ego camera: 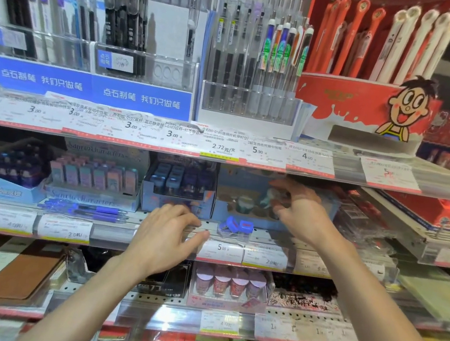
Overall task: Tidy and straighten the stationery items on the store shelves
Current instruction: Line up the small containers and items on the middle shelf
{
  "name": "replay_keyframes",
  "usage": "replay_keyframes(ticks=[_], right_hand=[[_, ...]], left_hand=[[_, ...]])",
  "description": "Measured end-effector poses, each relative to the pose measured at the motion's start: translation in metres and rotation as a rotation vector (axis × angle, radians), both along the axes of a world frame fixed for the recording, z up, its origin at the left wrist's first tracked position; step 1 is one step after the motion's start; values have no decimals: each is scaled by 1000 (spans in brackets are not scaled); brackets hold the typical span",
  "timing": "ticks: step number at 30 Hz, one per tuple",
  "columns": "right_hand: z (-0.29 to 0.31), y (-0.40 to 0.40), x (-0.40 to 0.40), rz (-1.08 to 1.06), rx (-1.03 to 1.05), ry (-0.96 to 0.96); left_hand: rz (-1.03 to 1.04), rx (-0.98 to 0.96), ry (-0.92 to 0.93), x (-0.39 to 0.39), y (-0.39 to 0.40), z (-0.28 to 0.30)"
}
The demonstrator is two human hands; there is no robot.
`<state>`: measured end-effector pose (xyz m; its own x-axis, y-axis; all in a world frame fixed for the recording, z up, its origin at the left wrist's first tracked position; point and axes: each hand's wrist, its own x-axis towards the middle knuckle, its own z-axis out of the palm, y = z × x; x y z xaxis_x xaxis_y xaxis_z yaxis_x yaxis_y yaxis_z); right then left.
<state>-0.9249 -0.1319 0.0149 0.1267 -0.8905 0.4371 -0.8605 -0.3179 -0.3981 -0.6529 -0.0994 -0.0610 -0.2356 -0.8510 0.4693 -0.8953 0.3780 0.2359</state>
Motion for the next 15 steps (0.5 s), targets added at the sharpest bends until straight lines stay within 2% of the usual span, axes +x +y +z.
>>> replay_keyframes(ticks=[6, 15], right_hand=[[-2, -5, 3, 59, 30, 172], [0, -14, 3, 61, 77, 176]], left_hand=[[9, 3, -23, 0, -1, 0], [28, 7, -16, 0, -1, -2]])
